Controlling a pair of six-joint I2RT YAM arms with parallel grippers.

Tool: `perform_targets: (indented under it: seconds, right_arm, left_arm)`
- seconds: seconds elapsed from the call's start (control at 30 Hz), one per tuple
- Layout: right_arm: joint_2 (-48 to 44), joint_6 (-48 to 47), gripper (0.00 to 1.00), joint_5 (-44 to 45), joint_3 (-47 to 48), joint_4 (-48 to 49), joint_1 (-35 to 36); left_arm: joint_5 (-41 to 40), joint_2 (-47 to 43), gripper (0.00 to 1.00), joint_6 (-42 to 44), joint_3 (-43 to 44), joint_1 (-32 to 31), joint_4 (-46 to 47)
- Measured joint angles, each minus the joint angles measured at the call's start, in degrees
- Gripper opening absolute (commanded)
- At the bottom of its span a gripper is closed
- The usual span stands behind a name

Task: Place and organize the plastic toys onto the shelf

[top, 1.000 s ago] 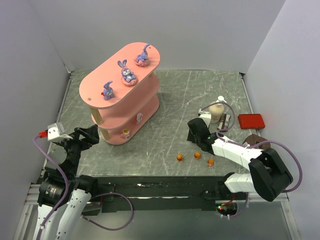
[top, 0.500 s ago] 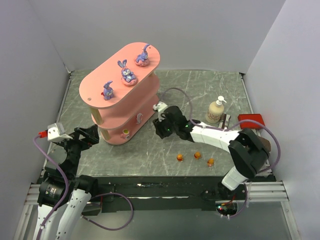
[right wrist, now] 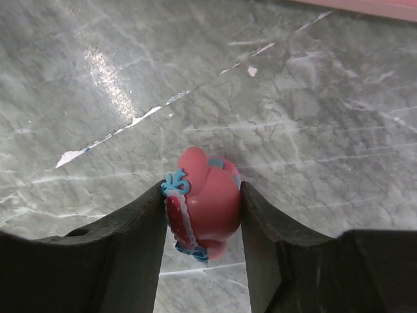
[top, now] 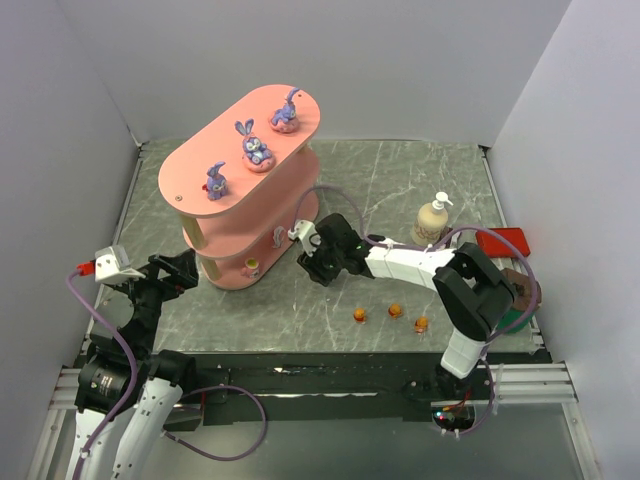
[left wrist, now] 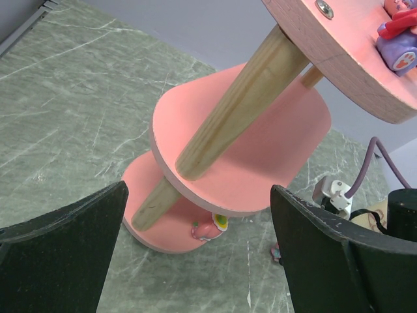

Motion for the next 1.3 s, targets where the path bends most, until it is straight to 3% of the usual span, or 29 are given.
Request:
perform_targets:
  seconds: [0.2,0.4,0.6,0.8,0.83,1.17,1.3]
  right_arm:
    - [0.24,-0.74,0.32,0.00,-0.42,0.66,0.00]
    - [1.95,-0.66,0.47,1.05,-0.04,0.76,-0.02]
    - [2.29,0.17,0.68,1.31,0.22,1.33,-0.11]
    - [1.07,1.66,0.98,3.28,-1.92,4.68,-0.11]
    - [-0.31,2.12,1.00,3.72,-3.78,6.49,-0.11]
    - [-13.70,10.19,1.00,6.88,-10.95,15.96,-0.11]
    - [-17.79,17.46,0.78,5.53,-10.95,16.09,-0.11]
  left_arm:
    - [0.00,0.02,0.96,0.00,0.00,0.00,0.00]
    - [0.00,0.02,0.96,0.00,0.00,0.00,0.00]
    - [0.00,0.02,0.96,0.00,-0.02,0.00,-0.02]
    - [-0.04,0.02,0.96,0.00,0.00,0.00,-0.02]
    - [-0.04,0.02,0.96,-0.02,0.00,0.00,-0.02]
    - [0.02,0.02,0.96,0.02,-0.02,0.00,-0.02]
    - [0.22,0.02,0.96,0.02,0.00,0.00,0.00]
